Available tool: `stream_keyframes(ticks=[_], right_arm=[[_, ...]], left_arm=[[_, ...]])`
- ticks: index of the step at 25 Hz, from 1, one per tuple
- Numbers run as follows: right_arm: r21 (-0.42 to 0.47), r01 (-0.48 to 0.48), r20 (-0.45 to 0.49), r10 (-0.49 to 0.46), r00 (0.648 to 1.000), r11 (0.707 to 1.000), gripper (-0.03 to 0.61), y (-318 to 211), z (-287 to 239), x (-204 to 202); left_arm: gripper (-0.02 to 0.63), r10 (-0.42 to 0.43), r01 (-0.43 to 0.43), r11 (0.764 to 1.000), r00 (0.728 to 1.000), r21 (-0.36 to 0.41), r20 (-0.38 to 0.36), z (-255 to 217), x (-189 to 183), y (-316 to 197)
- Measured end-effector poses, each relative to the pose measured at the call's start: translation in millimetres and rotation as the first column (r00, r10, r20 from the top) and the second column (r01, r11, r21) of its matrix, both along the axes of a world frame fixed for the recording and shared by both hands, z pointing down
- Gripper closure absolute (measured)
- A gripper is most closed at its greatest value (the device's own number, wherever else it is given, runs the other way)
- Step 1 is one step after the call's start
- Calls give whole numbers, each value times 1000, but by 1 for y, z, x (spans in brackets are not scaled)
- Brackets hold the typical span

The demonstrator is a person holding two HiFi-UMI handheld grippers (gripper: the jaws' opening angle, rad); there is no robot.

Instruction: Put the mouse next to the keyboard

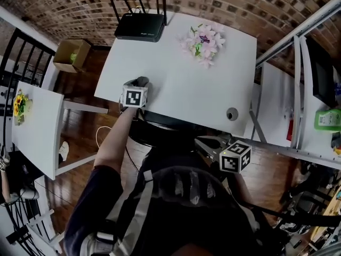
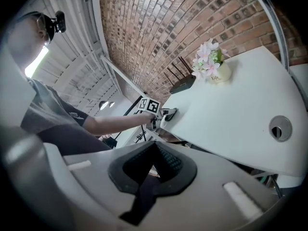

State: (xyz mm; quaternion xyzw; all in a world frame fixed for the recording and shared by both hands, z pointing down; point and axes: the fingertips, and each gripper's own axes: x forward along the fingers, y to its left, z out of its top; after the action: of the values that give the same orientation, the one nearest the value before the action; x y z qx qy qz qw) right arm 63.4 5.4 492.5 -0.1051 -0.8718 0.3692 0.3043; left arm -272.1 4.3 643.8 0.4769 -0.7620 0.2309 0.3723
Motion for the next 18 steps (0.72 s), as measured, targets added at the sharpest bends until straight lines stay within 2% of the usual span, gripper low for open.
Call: stream_keyframes(ticks=[5,18], right_arm=[[-11,-2,9,2,1000,1000,575,-6,4,14],[-47,10,9,-10,1000,999,575,-24,13,51]], left_arm=[[390,21,-22,1000,1000,-6,-6,2,22,-13],[390,10,-9,1000,1000,22,-11,-2,66,-39]])
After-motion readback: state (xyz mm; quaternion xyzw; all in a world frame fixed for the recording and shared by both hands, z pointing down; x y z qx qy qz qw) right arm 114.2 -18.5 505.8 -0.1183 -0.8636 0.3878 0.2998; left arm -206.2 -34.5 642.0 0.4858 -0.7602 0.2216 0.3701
